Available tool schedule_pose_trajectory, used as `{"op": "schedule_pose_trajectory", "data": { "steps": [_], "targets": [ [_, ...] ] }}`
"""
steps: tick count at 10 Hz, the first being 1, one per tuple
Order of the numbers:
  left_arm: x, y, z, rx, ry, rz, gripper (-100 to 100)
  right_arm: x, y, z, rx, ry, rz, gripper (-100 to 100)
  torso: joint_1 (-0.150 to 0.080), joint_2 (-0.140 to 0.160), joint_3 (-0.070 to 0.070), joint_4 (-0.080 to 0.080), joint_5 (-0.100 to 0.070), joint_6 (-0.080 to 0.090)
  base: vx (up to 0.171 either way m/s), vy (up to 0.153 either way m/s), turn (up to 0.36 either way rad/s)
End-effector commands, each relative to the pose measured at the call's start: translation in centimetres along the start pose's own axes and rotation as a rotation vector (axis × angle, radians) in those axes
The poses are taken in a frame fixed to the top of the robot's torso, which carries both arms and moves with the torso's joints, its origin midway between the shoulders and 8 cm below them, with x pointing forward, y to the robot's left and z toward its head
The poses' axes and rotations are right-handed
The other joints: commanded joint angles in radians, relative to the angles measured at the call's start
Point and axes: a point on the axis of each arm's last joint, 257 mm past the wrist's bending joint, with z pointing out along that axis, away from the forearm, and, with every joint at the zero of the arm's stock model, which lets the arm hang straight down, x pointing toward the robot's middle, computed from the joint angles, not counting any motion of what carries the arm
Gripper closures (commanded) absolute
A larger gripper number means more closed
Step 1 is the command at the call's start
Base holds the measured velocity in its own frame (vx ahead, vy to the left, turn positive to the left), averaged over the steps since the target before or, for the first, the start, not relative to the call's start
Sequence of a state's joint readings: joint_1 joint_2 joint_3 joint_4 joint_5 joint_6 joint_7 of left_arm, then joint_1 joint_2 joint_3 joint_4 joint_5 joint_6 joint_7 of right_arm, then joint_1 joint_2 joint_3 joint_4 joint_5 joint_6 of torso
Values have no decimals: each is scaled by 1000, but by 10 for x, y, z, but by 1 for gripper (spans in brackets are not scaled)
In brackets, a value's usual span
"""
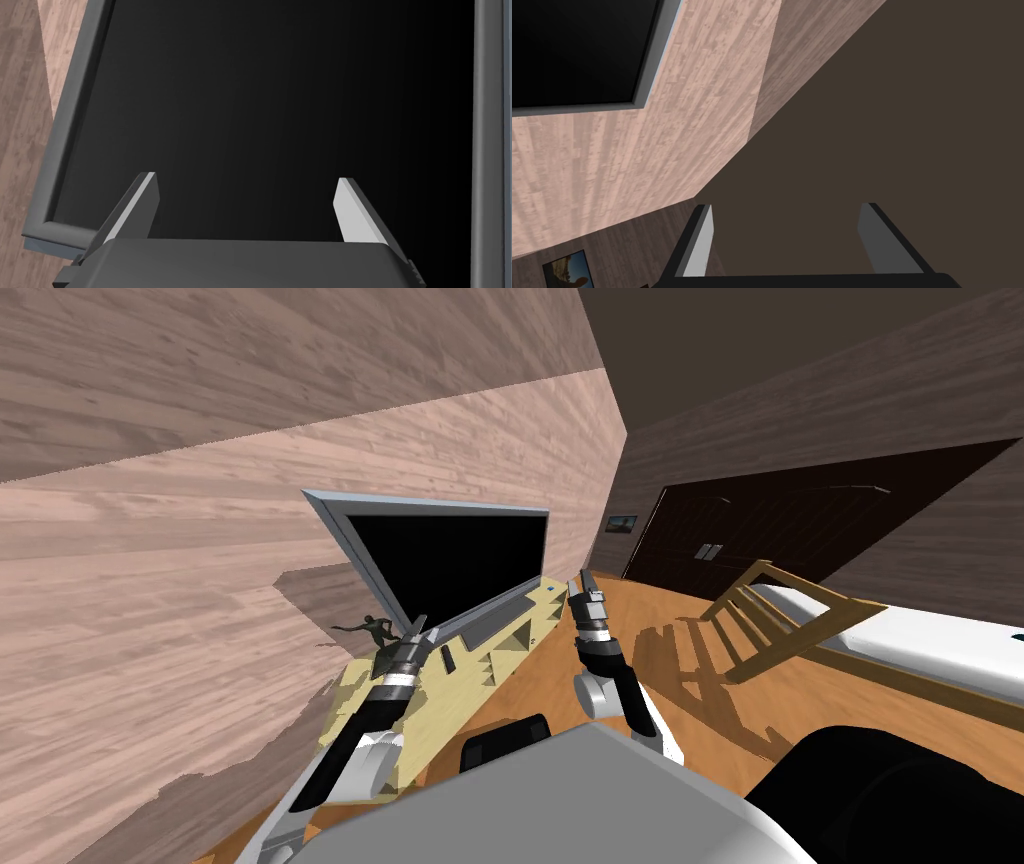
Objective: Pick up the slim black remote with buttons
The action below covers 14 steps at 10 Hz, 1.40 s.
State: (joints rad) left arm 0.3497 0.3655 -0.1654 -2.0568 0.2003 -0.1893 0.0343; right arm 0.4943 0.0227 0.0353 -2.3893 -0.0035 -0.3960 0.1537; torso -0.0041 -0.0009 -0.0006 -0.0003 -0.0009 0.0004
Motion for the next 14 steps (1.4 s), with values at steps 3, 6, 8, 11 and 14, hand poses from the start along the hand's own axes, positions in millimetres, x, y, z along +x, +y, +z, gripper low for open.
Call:
{"op": "schedule_pose_trajectory", "data": {
  "steps": [3,6,8,11,14],
  "targets": [
    [5,44,4,-143,68,9,-100,0,0,0,0,0,0,0,2,0,0,0,0,0,19,-46,-166],
    [4,65,2,-209,97,27,-100,0,0,0,0,0,0,0,1,0,0,0,0,0,19,-37,-126],
    [2,85,0,-275,119,39,-100,0,0,0,0,0,0,0,2,0,0,0,0,0,20,-26,-131],
    [-7,126,-9,-413,156,71,-100,0,0,0,0,0,0,0,1,-1,0,0,0,0,31,-38,-196],
    [-21,164,-22,-549,184,110,-100,0,0,0,0,0,0,0,3,0,0,0,1,-1,27,-18,-140]
  ]
}}
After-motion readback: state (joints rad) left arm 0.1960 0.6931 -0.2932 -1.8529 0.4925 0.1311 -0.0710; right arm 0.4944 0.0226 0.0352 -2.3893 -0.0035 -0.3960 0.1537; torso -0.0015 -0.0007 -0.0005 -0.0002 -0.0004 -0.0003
